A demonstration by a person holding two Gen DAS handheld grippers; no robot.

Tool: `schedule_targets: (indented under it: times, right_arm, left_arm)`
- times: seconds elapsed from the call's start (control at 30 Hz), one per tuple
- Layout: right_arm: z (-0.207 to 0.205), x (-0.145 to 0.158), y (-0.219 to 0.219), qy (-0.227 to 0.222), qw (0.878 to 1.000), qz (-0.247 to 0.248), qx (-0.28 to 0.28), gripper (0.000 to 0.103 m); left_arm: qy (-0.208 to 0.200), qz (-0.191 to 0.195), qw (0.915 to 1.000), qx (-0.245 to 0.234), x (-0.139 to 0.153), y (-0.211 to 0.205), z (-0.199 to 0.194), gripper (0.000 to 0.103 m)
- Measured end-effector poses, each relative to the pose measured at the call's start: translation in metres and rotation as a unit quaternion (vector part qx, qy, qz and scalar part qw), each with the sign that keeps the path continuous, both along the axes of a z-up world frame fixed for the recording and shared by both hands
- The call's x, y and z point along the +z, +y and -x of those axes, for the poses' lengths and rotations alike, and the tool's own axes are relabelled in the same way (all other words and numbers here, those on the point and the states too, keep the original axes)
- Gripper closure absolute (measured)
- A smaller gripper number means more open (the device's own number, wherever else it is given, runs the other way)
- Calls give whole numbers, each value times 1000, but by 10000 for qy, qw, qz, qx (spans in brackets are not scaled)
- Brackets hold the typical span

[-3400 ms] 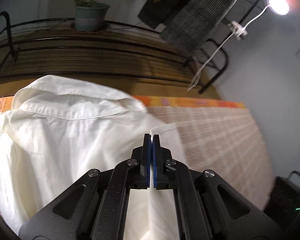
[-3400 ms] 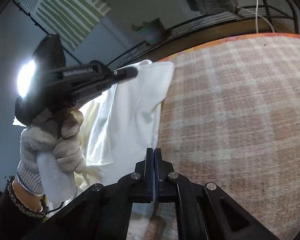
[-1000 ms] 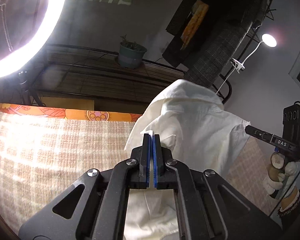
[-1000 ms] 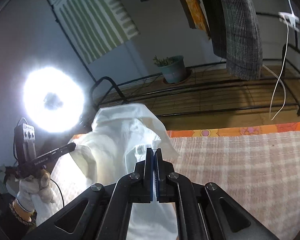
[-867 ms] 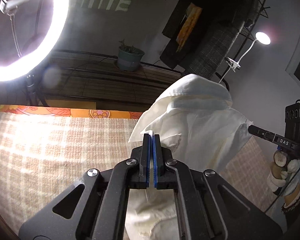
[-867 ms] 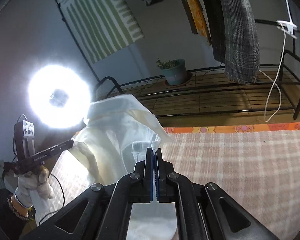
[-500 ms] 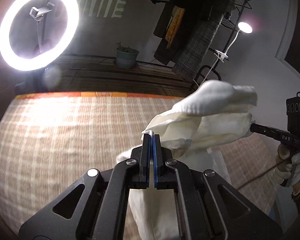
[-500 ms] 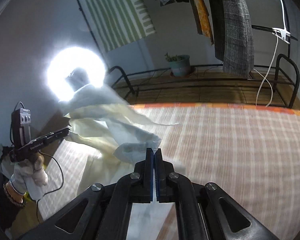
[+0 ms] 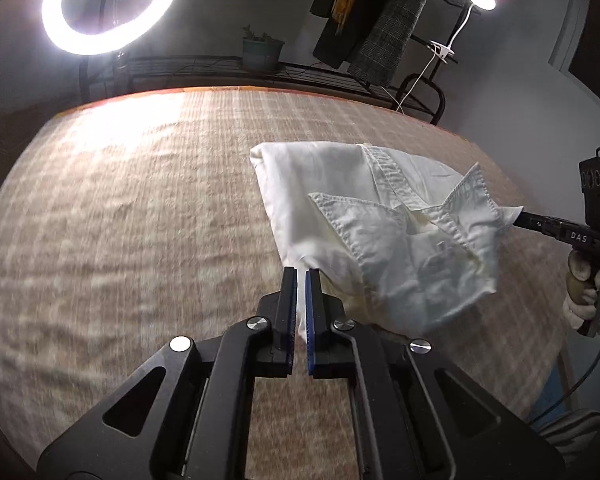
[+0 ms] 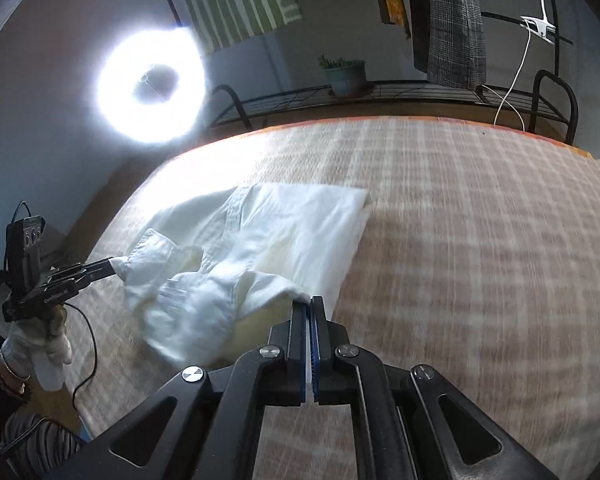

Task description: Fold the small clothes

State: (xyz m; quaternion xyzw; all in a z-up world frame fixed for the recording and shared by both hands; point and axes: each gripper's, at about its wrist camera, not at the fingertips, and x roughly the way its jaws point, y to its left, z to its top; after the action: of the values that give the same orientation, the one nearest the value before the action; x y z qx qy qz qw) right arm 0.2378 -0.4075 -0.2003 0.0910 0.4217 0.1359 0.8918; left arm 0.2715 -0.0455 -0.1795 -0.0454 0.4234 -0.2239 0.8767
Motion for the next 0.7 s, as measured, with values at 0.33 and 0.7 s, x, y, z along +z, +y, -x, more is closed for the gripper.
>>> schedule_targets:
  times: [0.33, 0.7]
  right_arm:
    - [15, -9, -38, 267, 9903, -1189, -675, 50]
    - [-17, -32, -13, 730, 9710, -2221, -512, 103]
  left_arm:
    - [1364, 2056, 9664, 726, -21, 47, -46, 59]
    - [1752, 2784, 9419, 680, -19, 33, -45, 103]
